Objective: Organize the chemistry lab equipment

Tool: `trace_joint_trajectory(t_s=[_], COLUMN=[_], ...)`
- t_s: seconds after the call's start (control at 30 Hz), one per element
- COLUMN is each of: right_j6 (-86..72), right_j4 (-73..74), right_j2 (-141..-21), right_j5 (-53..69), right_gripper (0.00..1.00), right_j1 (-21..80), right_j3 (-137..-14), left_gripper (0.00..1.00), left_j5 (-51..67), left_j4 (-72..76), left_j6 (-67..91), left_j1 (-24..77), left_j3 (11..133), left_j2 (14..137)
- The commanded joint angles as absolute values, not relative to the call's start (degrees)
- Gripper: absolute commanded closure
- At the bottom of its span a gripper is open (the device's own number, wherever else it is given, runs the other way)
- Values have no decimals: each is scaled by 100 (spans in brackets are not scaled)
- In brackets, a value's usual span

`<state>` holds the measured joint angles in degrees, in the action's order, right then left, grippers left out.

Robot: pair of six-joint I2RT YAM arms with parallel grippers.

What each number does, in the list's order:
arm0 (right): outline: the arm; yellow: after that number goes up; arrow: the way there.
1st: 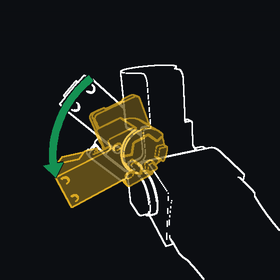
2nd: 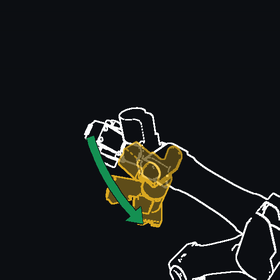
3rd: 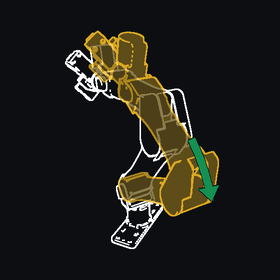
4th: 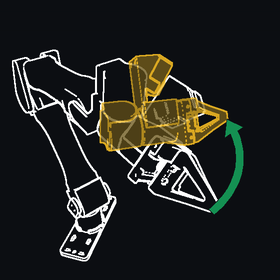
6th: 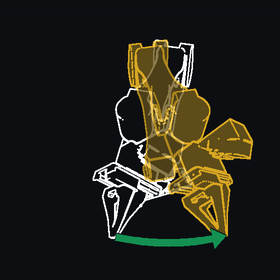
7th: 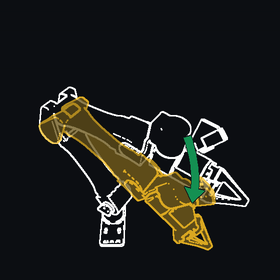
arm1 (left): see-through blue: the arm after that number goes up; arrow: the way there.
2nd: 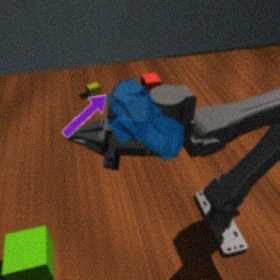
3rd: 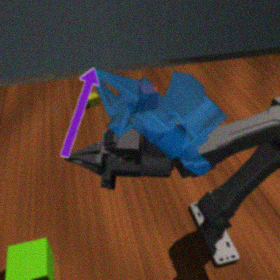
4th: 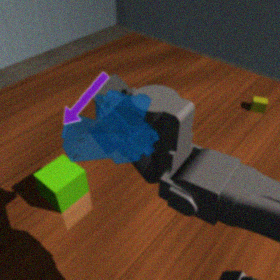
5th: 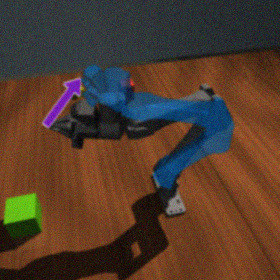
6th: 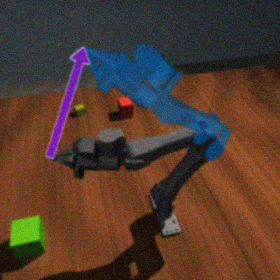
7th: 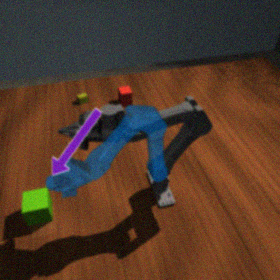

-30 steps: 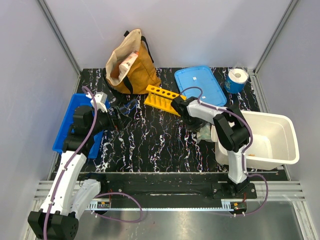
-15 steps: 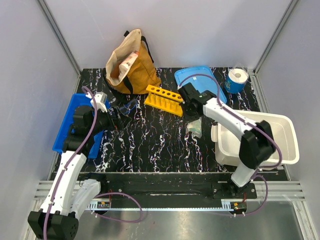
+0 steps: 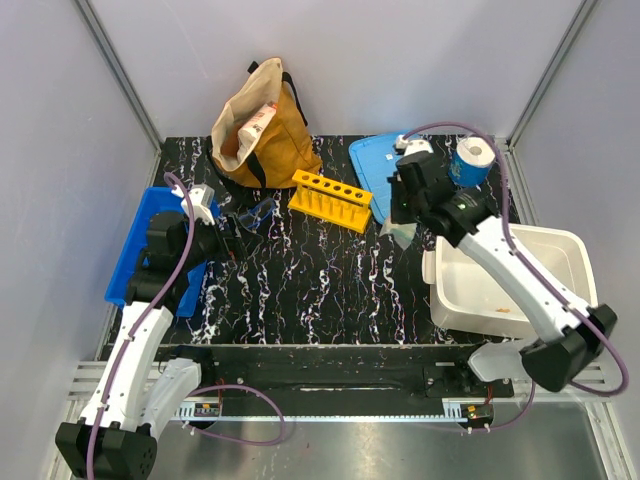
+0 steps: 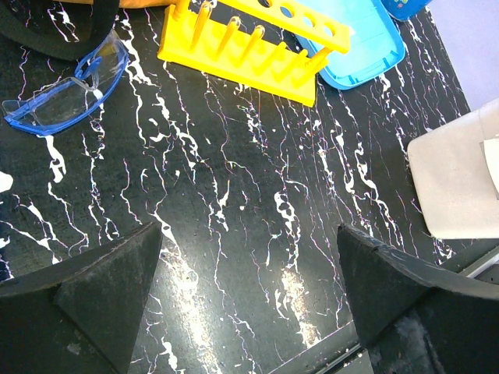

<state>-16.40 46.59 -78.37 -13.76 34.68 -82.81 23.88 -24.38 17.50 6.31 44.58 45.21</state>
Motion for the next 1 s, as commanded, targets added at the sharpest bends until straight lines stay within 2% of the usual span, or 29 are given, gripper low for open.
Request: trace_joint_trajectory(t_s=[0.0, 0.17, 0.3, 0.63, 0.97], right_j6=[-1767, -1723, -1801, -2285, -2171], right_j4=[4842, 5501, 5809, 5880, 5625], right_j2=[-7287, -7032, -6970, -7374, -7524], right_j5=[-2880, -3717, -3770, -4105, -4026], right_gripper=[95, 93, 91, 90, 74], right_j1=[3323, 2770, 2093, 1591, 1468], right_j3=[-8587, -8666, -8316, -7331, -7128], left_gripper=[1, 1, 1, 1, 1], left_j5=[2294, 2294, 2233, 2329, 1865], left_j4=[-2259, -2268, -2303, -2303, -2504], left_j6=[1670, 1661, 1661, 1661, 1600], left_j1=[659, 659, 659, 668, 668], left_j3=[4579, 4579, 4579, 4588, 4641], left_j2=[4482, 4482, 4491, 4597, 4667])
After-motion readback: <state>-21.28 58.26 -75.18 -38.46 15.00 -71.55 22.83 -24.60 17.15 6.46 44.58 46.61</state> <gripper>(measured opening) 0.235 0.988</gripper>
